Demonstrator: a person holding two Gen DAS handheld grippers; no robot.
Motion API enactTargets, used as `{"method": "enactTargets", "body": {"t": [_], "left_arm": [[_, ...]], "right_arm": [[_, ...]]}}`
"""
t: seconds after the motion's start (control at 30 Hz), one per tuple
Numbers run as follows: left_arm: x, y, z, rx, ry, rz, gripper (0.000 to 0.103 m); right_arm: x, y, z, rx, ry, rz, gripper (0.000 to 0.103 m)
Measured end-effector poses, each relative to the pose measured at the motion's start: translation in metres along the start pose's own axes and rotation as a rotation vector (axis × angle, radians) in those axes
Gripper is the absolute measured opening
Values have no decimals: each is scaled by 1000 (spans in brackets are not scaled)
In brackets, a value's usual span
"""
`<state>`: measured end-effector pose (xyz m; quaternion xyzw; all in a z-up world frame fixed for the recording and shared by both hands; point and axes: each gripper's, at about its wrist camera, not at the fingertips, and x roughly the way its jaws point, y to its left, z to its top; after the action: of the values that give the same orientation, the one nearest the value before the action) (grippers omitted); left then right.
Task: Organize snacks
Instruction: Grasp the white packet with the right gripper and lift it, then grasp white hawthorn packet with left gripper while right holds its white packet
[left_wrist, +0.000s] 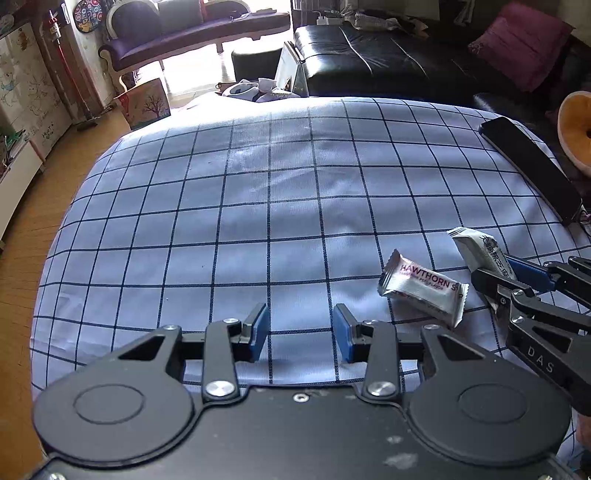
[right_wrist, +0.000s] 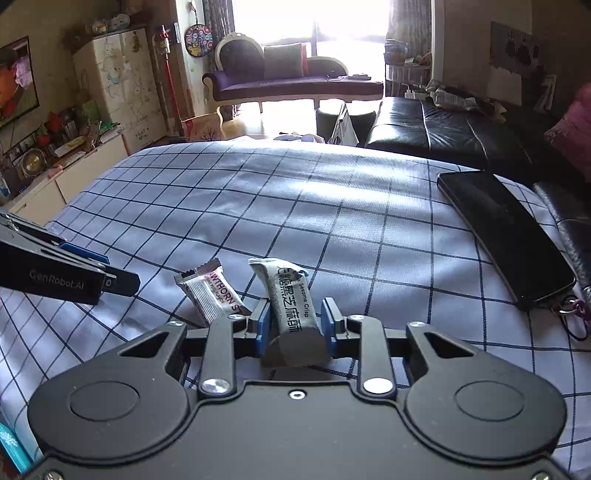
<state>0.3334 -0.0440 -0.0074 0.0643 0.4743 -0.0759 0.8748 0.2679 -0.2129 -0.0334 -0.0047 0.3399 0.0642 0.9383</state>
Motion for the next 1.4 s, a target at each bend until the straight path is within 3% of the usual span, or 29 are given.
{"method": "enactTargets", "body": {"t": [0.3,0.5,0.63,0.8,1.2,1.4], "left_arm": [[-1,-24,14,-29,29,-61,40],[5,-41,27,-70,53,-103,42],[13,-49,36,-126,45,-69,42],[32,-56,42,-179,99,-44,42],[17,-59,9,27,85,9,48],[8,-46,-7,49,83,-7,48]], "right_arm": [[-29,-7,-19,59,43,-183,31],[-53,-9,-38,131,85,-213,30],[-63,-4,-50,134,90,-219,30],[-66,2,-57,116,68,-237,30],[-67,-4,-61,154,52,-213,31],[-67,-4,-61,151,53,-211,31]]}}
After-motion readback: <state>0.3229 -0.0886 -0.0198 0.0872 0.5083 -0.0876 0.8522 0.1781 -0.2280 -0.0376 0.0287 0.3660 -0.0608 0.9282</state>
